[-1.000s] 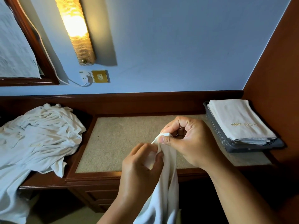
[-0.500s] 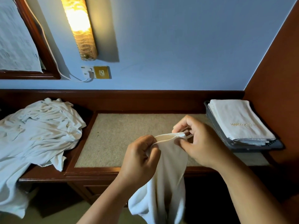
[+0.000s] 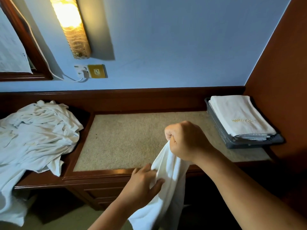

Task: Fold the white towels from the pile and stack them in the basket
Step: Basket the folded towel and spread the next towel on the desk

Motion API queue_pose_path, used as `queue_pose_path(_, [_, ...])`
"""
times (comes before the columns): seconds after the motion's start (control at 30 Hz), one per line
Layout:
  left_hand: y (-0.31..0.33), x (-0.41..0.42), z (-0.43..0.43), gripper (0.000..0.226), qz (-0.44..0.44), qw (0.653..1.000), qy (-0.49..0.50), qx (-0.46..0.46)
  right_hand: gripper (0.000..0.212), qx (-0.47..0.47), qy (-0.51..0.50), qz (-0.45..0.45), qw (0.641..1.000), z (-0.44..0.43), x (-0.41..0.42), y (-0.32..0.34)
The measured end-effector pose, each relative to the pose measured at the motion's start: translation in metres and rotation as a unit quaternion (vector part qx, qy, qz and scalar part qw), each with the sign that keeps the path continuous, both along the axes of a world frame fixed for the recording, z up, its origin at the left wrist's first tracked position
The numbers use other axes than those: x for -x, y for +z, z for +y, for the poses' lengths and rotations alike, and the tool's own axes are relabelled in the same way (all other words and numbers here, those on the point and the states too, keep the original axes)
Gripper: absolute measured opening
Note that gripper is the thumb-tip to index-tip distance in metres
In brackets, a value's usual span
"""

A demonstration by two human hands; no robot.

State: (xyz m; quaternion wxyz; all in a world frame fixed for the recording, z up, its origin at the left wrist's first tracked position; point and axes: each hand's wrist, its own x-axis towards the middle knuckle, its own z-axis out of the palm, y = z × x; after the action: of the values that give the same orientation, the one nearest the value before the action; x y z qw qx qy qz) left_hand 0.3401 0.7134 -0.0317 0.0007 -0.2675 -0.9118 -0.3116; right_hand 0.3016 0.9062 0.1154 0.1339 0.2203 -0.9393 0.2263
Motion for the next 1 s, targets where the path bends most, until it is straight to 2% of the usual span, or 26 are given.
queue_pose_path(0.07, [-0.032, 0.002, -0.017, 0.049, -0.07, 0.989, 0.042, 0.125, 0.013, -0.008, -0.001, -0.033, 0.999, 0.003, 0.008, -0.006])
queue_pose_path(0.13, [-0.058, 0.004, -0.043, 0.068, -0.128, 0.954, 0.061, 0.263, 0.025, -0.007, -0.003, -0.076, 0.997, 0.011, 0.018, -0.013])
queue_pose_path(0.23, [-0.094, -0.003, -0.093, 0.054, -0.171, 0.908, 0.124, 0.362, 0.05, -0.088, 0.011, -0.193, 0.977, 0.027, 0.032, -0.014])
queue_pose_path(0.3, [-0.107, -0.011, -0.123, 0.049, -0.178, 0.886, 0.164, 0.396, 0.05, -0.151, 0.022, -0.247, 0.957, 0.034, 0.04, -0.013])
queue_pose_path(0.37, [-0.112, -0.015, -0.145, 0.046, -0.175, 0.865, 0.205, 0.423, 0.036, -0.162, 0.01, -0.258, 0.952, 0.04, 0.048, -0.018])
queue_pose_path(0.47, [-0.116, -0.02, -0.167, 0.044, -0.177, 0.833, 0.256, 0.458, 0.024, -0.131, -0.053, -0.225, 0.964, 0.054, 0.061, -0.036])
queue_pose_path(0.53, [-0.117, -0.024, -0.181, 0.038, -0.181, 0.819, 0.281, 0.467, 0.024, -0.082, -0.082, -0.213, 0.97, 0.063, 0.068, -0.049])
queue_pose_path(0.7, [-0.117, -0.036, -0.213, 0.034, -0.205, 0.783, 0.372, 0.454, 0.027, -0.017, -0.08, -0.216, 0.973, 0.067, 0.073, -0.07])
queue_pose_path(0.77, [-0.121, -0.042, -0.224, 0.04, -0.209, 0.771, 0.378, 0.468, 0.027, -0.006, -0.093, -0.217, 0.972, 0.07, 0.075, -0.072])
queue_pose_path(0.87, [-0.125, -0.055, -0.241, 0.046, -0.163, 0.769, 0.34, 0.516, 0.025, -0.022, -0.112, -0.213, 0.97, 0.078, 0.082, -0.079])
queue_pose_path(1.0, [-0.122, -0.054, -0.267, 0.03, -0.151, 0.765, 0.309, 0.544, 0.027, -0.077, -0.142, -0.227, 0.96, 0.08, 0.093, -0.112])
